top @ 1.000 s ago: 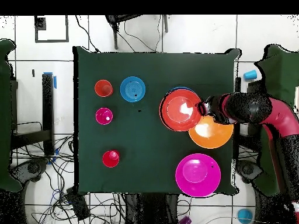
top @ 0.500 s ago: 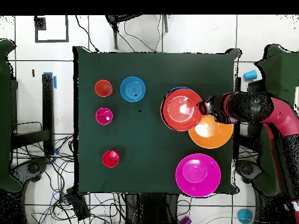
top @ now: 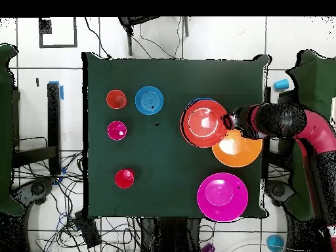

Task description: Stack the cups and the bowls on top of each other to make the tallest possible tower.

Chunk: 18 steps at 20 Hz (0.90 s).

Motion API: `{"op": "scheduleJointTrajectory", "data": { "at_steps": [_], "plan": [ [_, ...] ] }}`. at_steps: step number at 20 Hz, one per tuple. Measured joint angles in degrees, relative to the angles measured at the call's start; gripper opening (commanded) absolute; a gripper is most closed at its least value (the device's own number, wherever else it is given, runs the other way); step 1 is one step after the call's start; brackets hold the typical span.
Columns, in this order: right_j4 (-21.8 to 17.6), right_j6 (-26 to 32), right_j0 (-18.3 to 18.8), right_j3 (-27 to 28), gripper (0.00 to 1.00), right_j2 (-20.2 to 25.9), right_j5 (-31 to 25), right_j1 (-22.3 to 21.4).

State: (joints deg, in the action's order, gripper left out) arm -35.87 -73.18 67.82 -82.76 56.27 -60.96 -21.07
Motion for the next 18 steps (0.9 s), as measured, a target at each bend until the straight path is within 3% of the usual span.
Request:
{"op": "scheduleJointTrajectory", "data": {
  "at_steps": [18],
  "plan": [
    [-0.40, 0.00, -0.61, 0.40, 0.00, -0.28, 0.91, -0.09]
  ]
}}
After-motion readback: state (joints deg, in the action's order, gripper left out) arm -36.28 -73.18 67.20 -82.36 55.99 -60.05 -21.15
